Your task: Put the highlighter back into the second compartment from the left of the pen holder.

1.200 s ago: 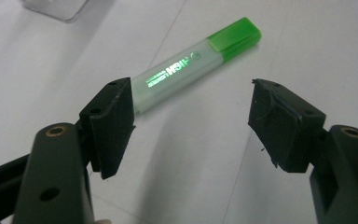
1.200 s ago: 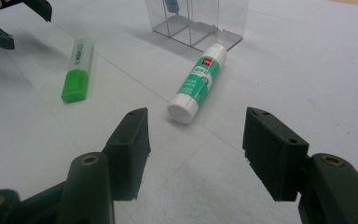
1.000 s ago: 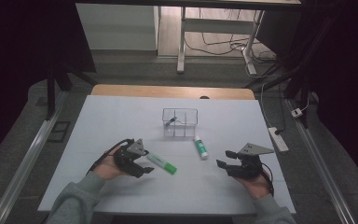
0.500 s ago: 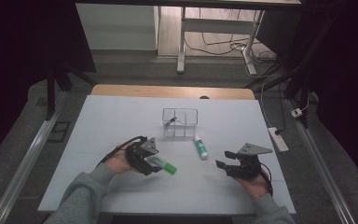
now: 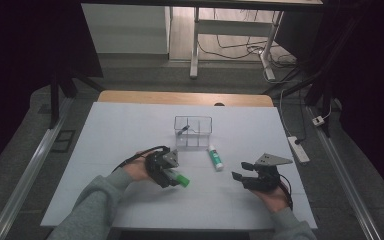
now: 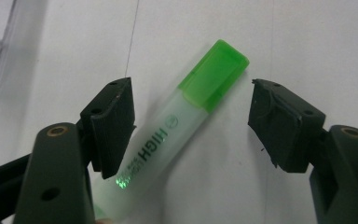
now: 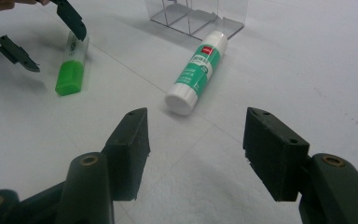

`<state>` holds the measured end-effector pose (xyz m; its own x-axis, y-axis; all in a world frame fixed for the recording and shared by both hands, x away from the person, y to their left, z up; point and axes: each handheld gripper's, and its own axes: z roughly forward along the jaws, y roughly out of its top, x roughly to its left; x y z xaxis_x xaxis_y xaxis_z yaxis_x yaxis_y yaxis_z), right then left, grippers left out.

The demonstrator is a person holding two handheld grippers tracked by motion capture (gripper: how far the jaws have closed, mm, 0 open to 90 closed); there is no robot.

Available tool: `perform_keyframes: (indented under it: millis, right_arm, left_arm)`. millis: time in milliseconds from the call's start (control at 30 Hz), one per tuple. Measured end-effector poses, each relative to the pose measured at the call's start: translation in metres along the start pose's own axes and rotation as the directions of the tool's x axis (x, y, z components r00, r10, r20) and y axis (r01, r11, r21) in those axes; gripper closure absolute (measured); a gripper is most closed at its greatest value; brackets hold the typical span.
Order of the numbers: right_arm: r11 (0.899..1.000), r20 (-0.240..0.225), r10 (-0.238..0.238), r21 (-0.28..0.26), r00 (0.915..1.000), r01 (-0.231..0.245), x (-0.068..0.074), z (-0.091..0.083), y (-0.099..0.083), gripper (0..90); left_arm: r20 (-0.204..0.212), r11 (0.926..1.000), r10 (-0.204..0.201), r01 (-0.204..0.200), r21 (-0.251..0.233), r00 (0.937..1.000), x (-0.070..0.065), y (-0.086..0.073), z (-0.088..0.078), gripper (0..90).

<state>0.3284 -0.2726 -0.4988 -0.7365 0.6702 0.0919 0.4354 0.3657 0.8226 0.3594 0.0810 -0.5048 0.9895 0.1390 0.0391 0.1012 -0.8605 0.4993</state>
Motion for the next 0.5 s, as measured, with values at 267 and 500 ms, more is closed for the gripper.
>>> perform_keyframes:
  millis: [267,500]
  right_arm:
    - [1.000,-0.002,0.002,0.005,1.0000,-0.002,-0.001,0.000,-0.001,40.3]
    - [1.000,-0.003,0.003,0.004,1.0000,-0.003,-0.001,0.001,-0.001,40.3]
  left_arm:
    - [0.022,0.9965,0.068,-0.069,0.046,0.9974,0.006,0.008,0.009,32.4]
    - [0.058,0.9903,0.122,-0.126,0.059,0.9908,0.007,0.012,0.015,36.3]
